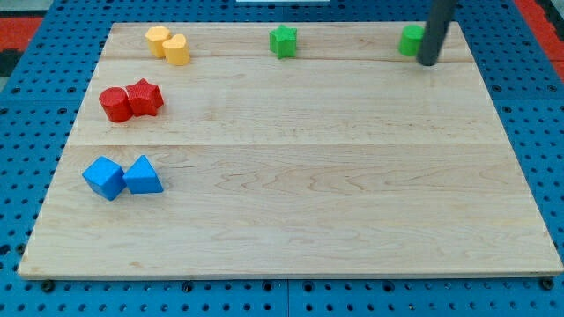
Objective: Push the green circle into the green star
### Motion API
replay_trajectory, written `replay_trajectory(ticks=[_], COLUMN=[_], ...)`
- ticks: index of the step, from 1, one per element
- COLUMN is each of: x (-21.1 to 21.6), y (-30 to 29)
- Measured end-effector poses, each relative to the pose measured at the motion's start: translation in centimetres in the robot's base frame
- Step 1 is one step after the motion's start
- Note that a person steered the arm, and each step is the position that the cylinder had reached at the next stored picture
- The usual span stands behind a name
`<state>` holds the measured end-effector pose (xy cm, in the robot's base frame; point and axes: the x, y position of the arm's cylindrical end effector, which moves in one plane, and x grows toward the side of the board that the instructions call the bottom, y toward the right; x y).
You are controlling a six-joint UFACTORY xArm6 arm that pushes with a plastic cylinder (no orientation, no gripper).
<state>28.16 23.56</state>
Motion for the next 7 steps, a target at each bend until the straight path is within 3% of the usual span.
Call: replay_trajectory(ticks=[4,6,7], x=[-4.1,-4.1,-5.7], y=[-0.5,-13.1,-11.6])
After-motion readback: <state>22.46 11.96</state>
